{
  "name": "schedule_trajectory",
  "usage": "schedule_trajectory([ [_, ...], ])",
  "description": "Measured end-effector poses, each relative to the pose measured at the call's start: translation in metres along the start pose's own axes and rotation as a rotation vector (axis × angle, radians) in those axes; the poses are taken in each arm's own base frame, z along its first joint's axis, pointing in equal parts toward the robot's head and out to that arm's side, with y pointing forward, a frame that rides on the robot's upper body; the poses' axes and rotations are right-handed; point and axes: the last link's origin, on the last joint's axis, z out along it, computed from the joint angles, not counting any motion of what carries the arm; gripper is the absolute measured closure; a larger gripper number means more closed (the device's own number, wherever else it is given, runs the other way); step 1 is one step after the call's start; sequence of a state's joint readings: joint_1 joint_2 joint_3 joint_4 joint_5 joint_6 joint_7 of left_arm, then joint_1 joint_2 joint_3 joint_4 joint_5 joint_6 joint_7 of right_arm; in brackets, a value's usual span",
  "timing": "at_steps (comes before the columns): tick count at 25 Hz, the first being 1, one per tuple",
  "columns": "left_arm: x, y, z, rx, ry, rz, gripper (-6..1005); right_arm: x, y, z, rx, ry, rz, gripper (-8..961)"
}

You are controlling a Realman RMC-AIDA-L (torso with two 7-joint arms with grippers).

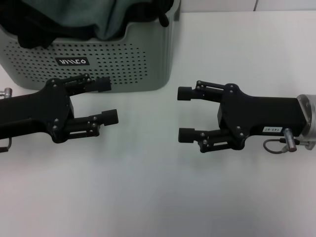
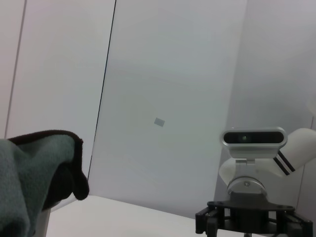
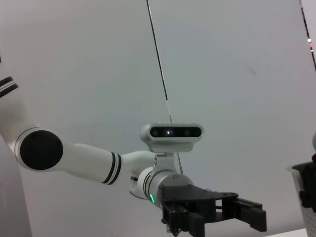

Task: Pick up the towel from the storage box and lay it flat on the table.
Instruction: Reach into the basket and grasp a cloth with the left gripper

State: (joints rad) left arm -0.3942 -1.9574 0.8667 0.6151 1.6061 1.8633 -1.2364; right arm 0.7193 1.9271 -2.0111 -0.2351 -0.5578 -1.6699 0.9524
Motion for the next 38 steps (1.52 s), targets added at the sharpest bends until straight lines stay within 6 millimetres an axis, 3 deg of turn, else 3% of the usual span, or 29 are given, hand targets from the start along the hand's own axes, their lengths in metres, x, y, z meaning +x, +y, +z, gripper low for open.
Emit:
schedule_trajectory([
  [26, 0.002, -0.002, -0.003, 0.031, 0.025, 0.004, 243, 0.002, 0.001, 0.003, -0.003, 0.002, 0.004, 79],
  [29, 0.016, -0.008, -0.016, 0.132, 0.147, 0.034, 243, 0.003, 0.001, 0.003, -0.001, 0.004, 0.004, 79],
  [33, 0.045, -0.018, -0.050, 0.319, 0.376, 0.102, 242, 0.003, 0.002, 0.002, -0.002, 0.000, 0.007, 79],
  [38, 0.085, -0.047, -0.077, 0.514, 0.353, 0.174, 276, 0.006, 0.004, 0.001, 0.007, -0.002, 0.013, 80],
])
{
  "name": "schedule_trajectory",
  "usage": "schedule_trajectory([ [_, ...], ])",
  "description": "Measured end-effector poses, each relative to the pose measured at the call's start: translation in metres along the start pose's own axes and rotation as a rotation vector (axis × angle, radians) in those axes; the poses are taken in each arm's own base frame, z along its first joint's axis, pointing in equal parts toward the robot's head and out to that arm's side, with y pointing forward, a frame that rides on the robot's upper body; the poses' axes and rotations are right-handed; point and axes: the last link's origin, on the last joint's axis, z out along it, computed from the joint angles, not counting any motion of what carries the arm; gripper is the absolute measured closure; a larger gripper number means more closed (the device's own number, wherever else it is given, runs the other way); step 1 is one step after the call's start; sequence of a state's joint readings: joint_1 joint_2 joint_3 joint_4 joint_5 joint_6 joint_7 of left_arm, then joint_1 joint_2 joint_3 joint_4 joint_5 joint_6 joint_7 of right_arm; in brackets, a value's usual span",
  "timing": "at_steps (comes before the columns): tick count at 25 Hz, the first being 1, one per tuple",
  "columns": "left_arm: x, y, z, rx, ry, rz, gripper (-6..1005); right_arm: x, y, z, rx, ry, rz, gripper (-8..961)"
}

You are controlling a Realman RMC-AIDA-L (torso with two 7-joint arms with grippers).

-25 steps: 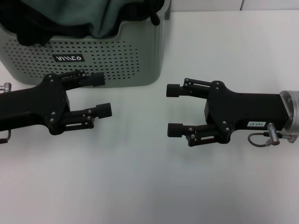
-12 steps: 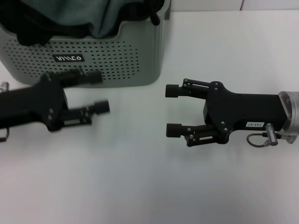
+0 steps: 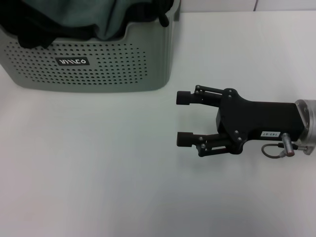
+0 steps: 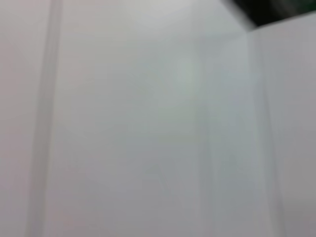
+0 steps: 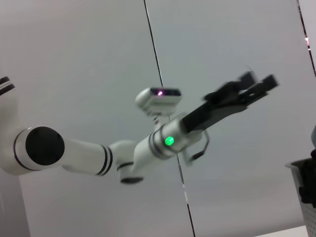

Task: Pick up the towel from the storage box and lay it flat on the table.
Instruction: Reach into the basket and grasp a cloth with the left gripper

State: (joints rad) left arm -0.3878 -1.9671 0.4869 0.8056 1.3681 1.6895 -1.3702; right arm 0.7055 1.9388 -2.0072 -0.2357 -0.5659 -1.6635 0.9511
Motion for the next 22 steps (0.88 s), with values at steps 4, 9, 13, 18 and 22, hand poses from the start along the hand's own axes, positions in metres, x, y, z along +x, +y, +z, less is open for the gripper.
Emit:
schedule_trajectory([
  [4, 0.013, -0.030, 0.021, 0.135, -0.129, 0.024, 343, 0.002, 0.002, 0.000, 0.001, -0.008, 0.006, 80],
  [9, 0.002, -0.051, 0.044, 0.221, -0.332, -0.008, 378, 0.006, 0.006, -0.002, 0.014, -0.017, 0.022, 80],
  [13, -0.005, -0.054, 0.050, 0.216, -0.455, -0.047, 379, 0.009, 0.008, -0.004, 0.025, -0.022, 0.034, 80],
  [18, -0.006, -0.049, 0.042, 0.210, -0.460, -0.067, 384, 0.011, 0.007, -0.005, 0.040, -0.022, 0.035, 80],
  [22, 0.000, -0.045, 0.036, 0.198, -0.421, -0.118, 398, 0.009, 0.004, -0.003, 0.043, -0.012, 0.026, 80],
])
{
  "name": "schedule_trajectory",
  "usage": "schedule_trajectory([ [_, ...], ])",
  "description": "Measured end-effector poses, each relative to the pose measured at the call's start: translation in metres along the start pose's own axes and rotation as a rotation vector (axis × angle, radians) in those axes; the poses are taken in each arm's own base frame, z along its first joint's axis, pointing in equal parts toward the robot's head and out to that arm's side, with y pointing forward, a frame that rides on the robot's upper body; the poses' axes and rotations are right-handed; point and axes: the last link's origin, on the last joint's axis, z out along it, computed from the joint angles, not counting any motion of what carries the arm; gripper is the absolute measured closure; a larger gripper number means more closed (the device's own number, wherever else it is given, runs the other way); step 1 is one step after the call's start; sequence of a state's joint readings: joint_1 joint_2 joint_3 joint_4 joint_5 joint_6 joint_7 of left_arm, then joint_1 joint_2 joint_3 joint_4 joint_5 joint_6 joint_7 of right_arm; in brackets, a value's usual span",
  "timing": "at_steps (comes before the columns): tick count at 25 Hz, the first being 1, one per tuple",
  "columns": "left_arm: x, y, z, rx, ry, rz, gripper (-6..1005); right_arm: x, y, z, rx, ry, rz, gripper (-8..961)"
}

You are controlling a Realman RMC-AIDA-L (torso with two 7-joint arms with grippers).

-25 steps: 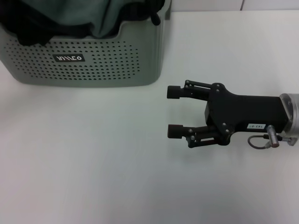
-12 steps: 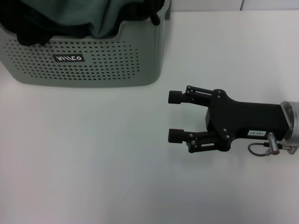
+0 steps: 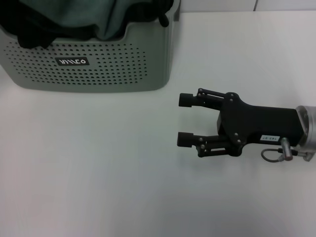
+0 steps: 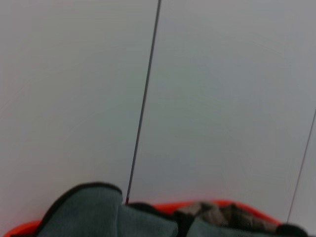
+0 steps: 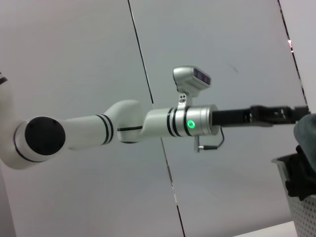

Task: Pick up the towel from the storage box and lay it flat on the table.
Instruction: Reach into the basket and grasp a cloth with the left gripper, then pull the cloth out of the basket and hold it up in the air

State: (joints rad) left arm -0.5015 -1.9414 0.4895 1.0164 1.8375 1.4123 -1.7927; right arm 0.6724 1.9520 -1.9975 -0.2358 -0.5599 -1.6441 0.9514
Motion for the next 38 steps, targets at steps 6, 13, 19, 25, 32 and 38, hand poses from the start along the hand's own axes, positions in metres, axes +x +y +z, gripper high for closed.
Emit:
schedule_trajectory([
  [6, 0.004, 0.006, -0.004, -0.024, -0.003, -0.047, 420, -0.002, -0.003, 0.006, -0.011, 0.008, -0.012, 81],
  [13, -0.013, 0.004, 0.008, -0.011, -0.132, -0.068, 445, -0.002, -0.002, 0.008, -0.015, 0.005, -0.012, 81],
  [19, -0.013, 0.005, 0.010, -0.020, -0.137, -0.073, 466, 0.000, 0.000, 0.006, -0.007, 0.003, -0.005, 81],
  [25, -0.004, 0.015, 0.007, -0.095, -0.057, -0.048, 488, 0.004, 0.003, 0.002, 0.003, -0.003, -0.005, 81],
  [32, 0.011, 0.031, -0.008, -0.213, 0.108, -0.045, 759, 0.000, 0.005, -0.010, 0.031, -0.052, -0.014, 82],
  [38, 0.028, 0.065, -0.033, -0.445, 0.374, 0.052, 918, -0.002, 0.006, -0.018, 0.041, -0.070, -0.031, 82],
])
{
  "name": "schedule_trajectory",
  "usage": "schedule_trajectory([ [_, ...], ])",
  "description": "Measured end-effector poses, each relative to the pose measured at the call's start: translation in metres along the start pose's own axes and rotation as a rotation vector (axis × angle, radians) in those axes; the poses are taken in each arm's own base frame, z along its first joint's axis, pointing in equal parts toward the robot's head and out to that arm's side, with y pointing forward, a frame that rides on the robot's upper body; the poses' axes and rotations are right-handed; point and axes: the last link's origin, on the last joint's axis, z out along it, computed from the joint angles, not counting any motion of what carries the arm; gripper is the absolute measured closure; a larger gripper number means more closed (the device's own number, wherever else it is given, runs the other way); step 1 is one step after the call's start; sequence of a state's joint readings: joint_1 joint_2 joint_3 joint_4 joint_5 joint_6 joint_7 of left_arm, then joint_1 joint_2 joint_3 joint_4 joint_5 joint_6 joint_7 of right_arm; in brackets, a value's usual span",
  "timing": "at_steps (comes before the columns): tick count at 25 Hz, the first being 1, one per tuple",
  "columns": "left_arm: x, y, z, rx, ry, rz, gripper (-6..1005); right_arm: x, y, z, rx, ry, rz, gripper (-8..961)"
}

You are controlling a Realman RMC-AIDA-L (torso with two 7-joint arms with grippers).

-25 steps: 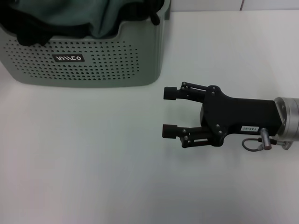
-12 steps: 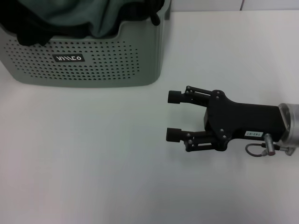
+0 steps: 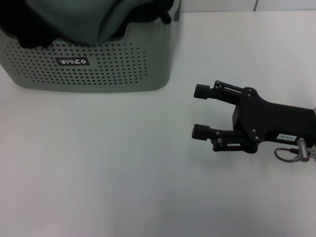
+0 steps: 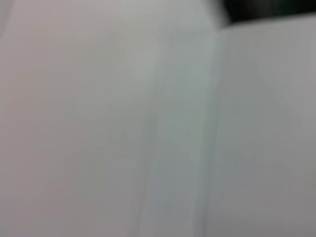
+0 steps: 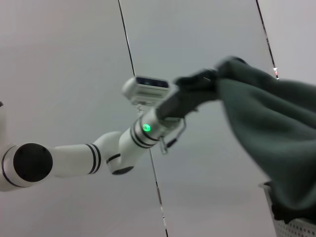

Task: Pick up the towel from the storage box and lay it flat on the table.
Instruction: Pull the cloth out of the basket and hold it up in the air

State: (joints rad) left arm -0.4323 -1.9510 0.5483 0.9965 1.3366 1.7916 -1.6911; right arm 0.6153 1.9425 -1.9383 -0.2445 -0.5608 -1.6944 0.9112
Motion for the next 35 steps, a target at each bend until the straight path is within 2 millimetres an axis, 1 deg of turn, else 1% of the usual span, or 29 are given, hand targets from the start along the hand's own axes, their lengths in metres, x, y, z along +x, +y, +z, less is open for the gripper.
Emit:
schedule_trajectory([
  [2, 0.005, 0.017, -0.003, -0.123, 0.097, 0.055, 937, -0.002, 0.000, -0.001, 0.000, -0.006, -0.008, 82],
  [3, 0.005, 0.017, -0.003, -0.123, 0.097, 0.055, 946, -0.003, 0.000, -0.001, -0.003, -0.013, -0.016, 82],
  [4, 0.007, 0.022, -0.005, -0.157, 0.130, 0.070, 955, -0.004, 0.000, -0.002, -0.005, -0.022, -0.025, 82],
  [5, 0.010, 0.036, -0.011, -0.247, 0.220, 0.105, 956, -0.006, 0.000, -0.002, -0.004, -0.033, -0.036, 82],
  [9, 0.008, 0.041, -0.013, -0.297, 0.191, 0.118, 960, -0.016, 0.002, -0.008, 0.005, -0.110, -0.099, 82],
  [10, 0.004, 0.046, -0.012, -0.354, 0.125, 0.126, 960, -0.019, 0.003, -0.009, 0.005, -0.130, -0.112, 82],
  [13, -0.001, 0.049, -0.012, -0.418, 0.033, 0.121, 961, -0.028, 0.004, -0.015, 0.006, -0.191, -0.140, 82],
  [16, -0.011, 0.053, -0.010, -0.496, -0.101, 0.109, 961, -0.036, 0.004, -0.021, 0.005, -0.215, -0.158, 83],
  [20, -0.023, 0.060, -0.004, -0.587, -0.255, 0.118, 962, -0.041, -0.001, -0.024, -0.016, -0.191, -0.147, 83],
  [25, -0.029, 0.066, 0.009, -0.673, -0.356, 0.162, 963, -0.047, -0.008, -0.024, -0.069, -0.109, -0.106, 83],
  [28, -0.031, 0.067, 0.018, -0.714, -0.386, 0.192, 963, -0.048, -0.013, -0.016, -0.105, -0.047, -0.079, 87],
  [31, -0.031, 0.067, 0.026, -0.746, -0.395, 0.204, 964, -0.047, -0.018, 0.000, -0.156, 0.021, -0.043, 93],
  [34, -0.032, 0.068, 0.033, -0.774, -0.405, 0.210, 964, -0.049, -0.019, 0.012, -0.201, 0.050, -0.026, 99],
  [35, -0.032, 0.069, 0.035, -0.784, -0.408, 0.210, 964, -0.051, -0.021, 0.022, -0.220, 0.066, -0.014, 101],
])
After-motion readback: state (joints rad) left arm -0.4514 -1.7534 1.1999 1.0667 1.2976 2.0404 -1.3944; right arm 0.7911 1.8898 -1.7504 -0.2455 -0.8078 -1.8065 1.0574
